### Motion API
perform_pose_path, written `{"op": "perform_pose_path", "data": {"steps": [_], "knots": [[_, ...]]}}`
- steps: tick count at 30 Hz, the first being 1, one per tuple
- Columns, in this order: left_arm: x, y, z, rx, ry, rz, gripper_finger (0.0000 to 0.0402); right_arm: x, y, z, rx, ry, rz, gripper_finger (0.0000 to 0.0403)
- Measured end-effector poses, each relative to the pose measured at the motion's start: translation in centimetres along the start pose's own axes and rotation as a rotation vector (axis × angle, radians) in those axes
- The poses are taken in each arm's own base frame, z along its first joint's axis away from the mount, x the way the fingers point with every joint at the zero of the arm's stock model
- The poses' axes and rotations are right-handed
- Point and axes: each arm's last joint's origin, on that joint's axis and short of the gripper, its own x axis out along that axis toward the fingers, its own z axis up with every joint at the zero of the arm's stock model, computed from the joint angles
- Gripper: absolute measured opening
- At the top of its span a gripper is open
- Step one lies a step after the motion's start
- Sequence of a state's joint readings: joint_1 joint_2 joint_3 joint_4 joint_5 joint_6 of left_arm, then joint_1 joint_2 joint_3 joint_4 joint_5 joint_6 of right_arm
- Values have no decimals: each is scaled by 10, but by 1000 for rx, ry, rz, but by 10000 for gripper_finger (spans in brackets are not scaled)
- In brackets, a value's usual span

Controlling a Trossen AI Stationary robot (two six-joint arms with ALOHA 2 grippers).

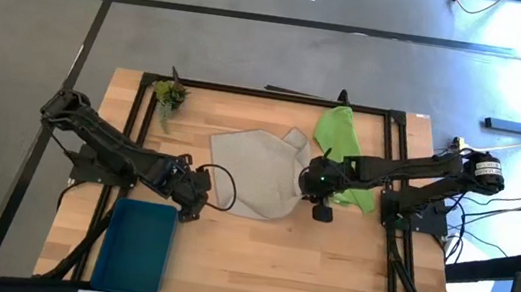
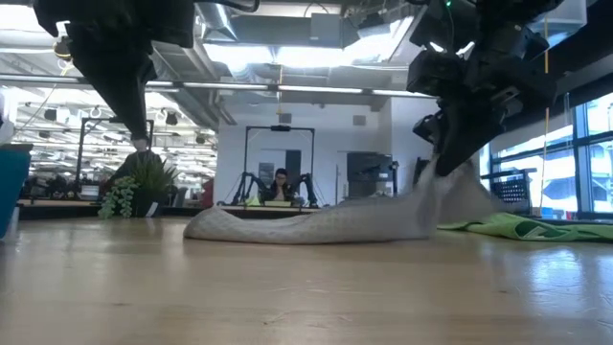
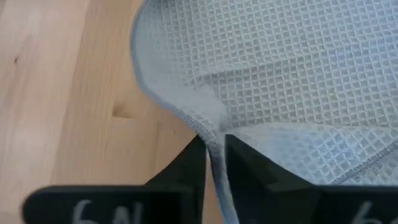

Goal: Roll microfiber towels into tight, uniform cylinder then place into a basket
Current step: Roll the gray towel

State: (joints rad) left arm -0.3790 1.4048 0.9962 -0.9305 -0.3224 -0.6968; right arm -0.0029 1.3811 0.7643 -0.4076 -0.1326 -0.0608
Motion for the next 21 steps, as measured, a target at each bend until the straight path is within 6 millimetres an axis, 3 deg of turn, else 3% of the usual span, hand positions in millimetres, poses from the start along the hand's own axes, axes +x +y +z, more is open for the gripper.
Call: {"op": "perform_pose_path", "data": {"steps": [13,21], "knots": [[0,0,0,0,-1,0,0,-4,0,6,-51,-11,-4,220],[0,0,0,-1,-2,0,0,-34,-10,42,-37,-55,-274,244]]}}
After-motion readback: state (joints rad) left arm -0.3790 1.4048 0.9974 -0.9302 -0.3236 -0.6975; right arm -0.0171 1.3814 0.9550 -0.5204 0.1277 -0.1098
